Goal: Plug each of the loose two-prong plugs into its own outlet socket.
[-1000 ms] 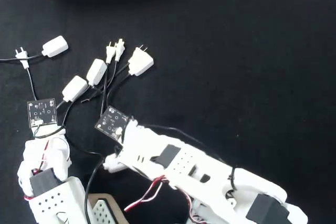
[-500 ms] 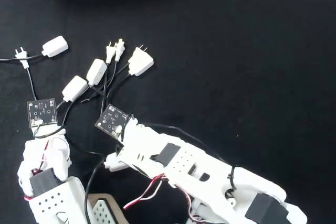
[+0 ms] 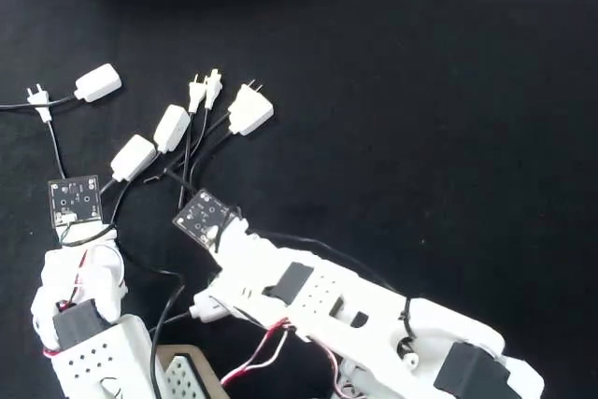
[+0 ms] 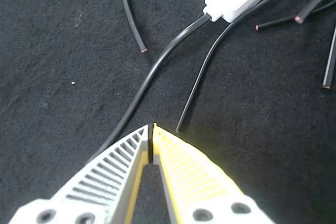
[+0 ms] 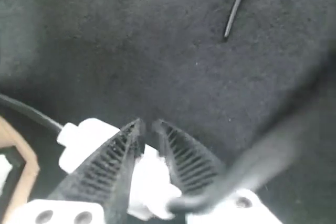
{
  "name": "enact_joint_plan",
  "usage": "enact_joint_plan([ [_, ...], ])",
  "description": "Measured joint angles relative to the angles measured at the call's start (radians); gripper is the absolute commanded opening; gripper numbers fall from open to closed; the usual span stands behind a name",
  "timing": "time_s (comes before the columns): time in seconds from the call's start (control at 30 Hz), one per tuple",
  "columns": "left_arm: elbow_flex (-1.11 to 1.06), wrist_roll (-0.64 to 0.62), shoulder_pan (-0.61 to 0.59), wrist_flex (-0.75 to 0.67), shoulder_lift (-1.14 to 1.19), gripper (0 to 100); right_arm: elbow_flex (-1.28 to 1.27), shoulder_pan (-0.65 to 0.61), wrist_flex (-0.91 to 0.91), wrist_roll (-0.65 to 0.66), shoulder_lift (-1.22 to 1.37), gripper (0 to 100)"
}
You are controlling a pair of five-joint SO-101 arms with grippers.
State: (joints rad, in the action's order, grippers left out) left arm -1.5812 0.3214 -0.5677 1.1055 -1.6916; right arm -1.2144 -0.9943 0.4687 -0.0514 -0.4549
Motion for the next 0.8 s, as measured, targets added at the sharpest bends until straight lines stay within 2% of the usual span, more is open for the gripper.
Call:
enact_joint_plan([
  [0.07,0.000,0.000,0.000,0.000,0.000,3,0.014,-0.002,0.025,0.000,0.005,26.0],
  [0.27,0.000,0.000,0.000,0.000,0.000,3,0.078,0.000,0.163,0.000,0.006,22.1],
  [0.47,0.000,0.000,0.000,0.000,0.000,3,0.094,-0.003,0.184,0.000,0.003,23.0],
  [0.8,0.000,0.000,0.000,0.000,0.000,3,0.015,-0.003,0.258,-0.002,-0.328,23.0],
])
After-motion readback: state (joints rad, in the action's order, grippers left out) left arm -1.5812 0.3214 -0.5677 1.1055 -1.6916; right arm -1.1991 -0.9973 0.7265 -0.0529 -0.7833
